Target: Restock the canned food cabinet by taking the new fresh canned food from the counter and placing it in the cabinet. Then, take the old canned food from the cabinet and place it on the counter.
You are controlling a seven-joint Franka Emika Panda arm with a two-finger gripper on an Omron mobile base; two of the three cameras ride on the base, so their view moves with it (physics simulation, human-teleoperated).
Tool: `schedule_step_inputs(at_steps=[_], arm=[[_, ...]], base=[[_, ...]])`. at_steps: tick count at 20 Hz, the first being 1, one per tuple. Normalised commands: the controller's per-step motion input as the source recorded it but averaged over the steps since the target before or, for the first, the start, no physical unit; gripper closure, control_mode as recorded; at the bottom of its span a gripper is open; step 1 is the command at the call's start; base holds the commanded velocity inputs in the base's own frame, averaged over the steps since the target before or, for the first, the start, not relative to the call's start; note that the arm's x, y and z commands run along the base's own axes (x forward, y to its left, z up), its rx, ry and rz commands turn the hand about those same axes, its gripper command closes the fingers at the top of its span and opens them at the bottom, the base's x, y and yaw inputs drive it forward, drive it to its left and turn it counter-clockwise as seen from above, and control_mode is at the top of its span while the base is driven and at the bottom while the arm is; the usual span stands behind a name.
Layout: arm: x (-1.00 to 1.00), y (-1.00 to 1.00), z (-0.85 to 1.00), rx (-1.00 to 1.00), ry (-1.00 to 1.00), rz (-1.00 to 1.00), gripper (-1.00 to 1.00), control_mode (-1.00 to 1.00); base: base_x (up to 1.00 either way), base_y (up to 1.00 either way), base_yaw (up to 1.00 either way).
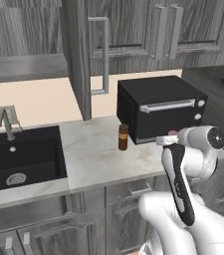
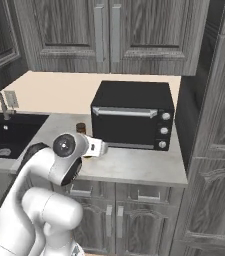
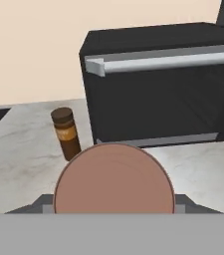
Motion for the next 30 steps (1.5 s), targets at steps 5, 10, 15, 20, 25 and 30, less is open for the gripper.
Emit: schedule_step_inputs(at_steps=[5, 10, 15, 20, 25, 30], arm=[[-1.00, -0.18, 1.00, -0.01, -0.04, 0.00, 1.00, -1.00], [-1.00, -0.11, 0.92, -0.08, 0.00, -0.05, 1.00, -1.00], [-0.85, -0.03, 0.27, -0.06, 0.00, -0.09, 1.00, -1.00], [-0.03, 0.00, 0.00, 0.00, 0.00, -0.01, 1.00, 1.00], [0.00, 0.00, 0.00, 0.00, 0.00, 0.00, 1.00, 1.00], [0.00, 0.00, 0.00, 0.00, 0.00, 0.00, 1.00, 1.00]], base=[[0.00, 0.00, 0.00], [0.00, 0.00, 0.00], [0.00, 0.00, 0.00], [-0.10, 0.00, 0.01], [-0.97, 0.09, 0.20], [-0.89, 0.74, 0.31]])
